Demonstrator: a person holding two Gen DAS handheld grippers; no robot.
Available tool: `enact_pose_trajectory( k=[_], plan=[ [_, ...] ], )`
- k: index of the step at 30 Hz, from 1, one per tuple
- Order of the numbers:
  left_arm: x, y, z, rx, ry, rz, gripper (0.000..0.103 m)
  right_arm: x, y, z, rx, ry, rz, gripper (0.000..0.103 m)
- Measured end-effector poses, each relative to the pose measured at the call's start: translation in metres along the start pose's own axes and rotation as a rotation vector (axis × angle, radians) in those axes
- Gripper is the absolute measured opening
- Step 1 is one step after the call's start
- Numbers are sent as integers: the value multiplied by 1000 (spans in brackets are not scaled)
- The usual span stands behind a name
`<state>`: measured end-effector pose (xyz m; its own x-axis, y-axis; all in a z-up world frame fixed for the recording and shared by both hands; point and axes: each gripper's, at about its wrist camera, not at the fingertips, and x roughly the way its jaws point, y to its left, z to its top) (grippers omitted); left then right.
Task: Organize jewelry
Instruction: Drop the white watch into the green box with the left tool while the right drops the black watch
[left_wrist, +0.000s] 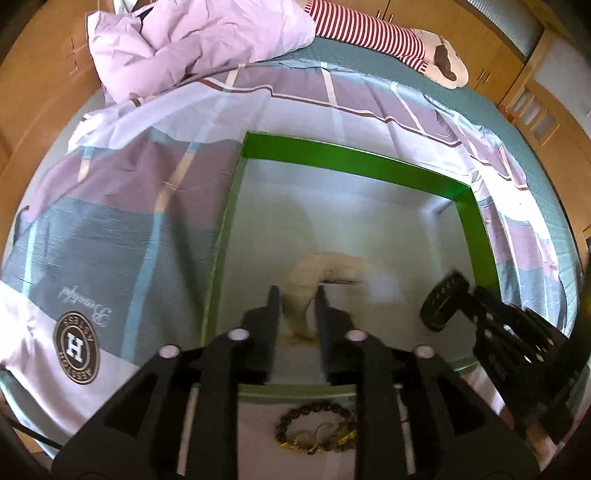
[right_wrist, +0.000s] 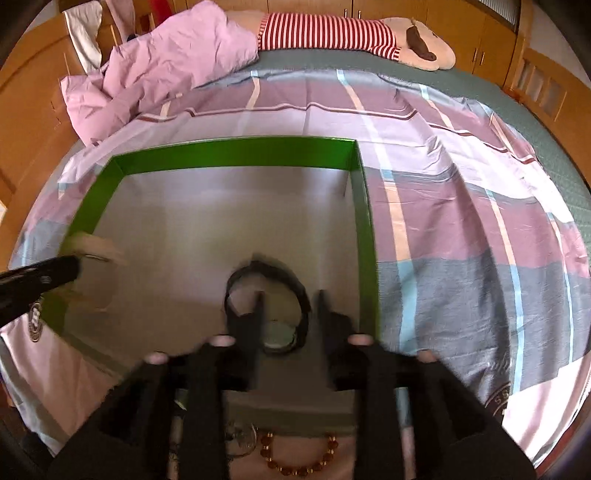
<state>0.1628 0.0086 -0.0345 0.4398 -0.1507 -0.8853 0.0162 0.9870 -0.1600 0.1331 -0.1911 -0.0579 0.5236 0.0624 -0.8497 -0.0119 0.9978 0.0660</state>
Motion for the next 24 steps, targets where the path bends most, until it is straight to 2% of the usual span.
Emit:
enact_pose_trajectory(
  k=[2,5,8,11,15,19,22,24],
  plan=[
    [-10,2,-7,-14,-29,-10,37,-23,-5,-4,9,-60,5,60],
    [-32,8,-28,-33,-63,-36,40,-54,-14,-16,10,-97,36,60],
    [-43,15,-51,-47,-61,-34,42,-68,-21,-37,6,-85,26,60],
    [-38,34,-81,-95,-23,-46,44,-62,-23,-60,-4,-32,-12,60],
    [-31,55,-103,-134,18,-29,44,-45,-22,-83,29,43,20,60],
    [-30,65,-111,-155,34,-9,46,-35,-10,-92,18,84,19,60],
    [-27,62,-114,-145,44,-7,46,-36,1,-94,-12,83,36,60],
    [-24,57,-115,-127,51,-9,47,-35,7,-95,-43,80,10,60]
  ],
)
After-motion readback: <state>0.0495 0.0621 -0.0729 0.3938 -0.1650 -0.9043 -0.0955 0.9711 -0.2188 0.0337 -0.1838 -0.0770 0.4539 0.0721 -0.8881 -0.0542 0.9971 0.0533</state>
